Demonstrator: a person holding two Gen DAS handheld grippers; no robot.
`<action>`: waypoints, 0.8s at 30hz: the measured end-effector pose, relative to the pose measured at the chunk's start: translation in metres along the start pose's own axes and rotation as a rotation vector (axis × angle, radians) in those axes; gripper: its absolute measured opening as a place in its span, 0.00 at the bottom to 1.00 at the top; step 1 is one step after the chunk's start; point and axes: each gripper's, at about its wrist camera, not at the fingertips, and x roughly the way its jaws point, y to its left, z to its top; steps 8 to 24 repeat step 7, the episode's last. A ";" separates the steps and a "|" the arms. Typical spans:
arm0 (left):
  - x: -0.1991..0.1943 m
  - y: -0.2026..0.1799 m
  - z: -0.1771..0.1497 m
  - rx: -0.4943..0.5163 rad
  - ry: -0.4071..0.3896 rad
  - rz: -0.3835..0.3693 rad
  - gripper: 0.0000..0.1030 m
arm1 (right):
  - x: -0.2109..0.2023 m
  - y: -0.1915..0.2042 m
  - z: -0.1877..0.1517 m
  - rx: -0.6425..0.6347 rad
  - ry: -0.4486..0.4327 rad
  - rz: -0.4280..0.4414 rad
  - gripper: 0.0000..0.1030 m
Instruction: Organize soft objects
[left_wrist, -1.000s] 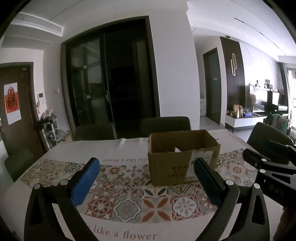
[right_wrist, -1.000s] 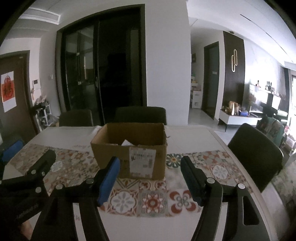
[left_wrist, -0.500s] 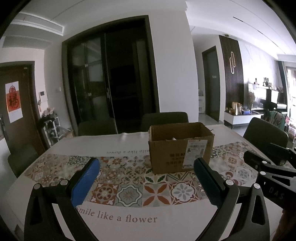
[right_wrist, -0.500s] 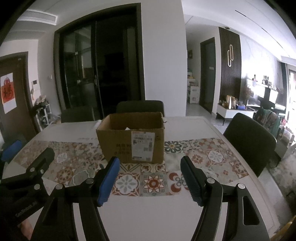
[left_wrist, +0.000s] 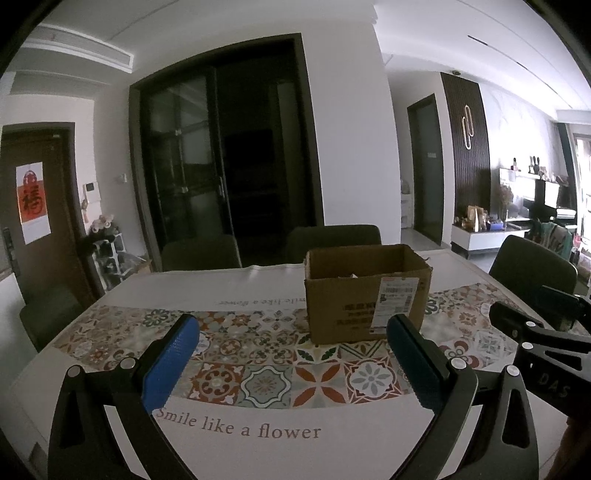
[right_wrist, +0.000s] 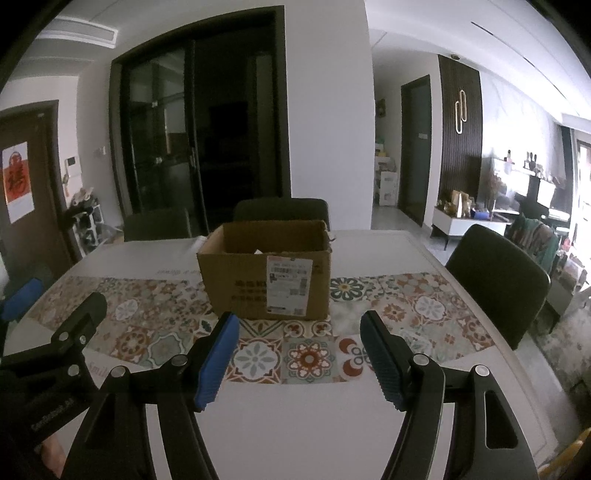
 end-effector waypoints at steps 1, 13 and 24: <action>0.000 0.000 0.001 0.000 -0.001 0.000 1.00 | -0.001 0.002 -0.001 -0.002 -0.001 -0.001 0.67; -0.003 0.001 0.001 0.001 -0.004 0.002 1.00 | -0.003 0.003 -0.001 0.000 -0.007 0.000 0.67; -0.003 0.001 0.001 0.001 -0.004 0.002 1.00 | -0.003 0.003 -0.001 0.000 -0.007 0.000 0.67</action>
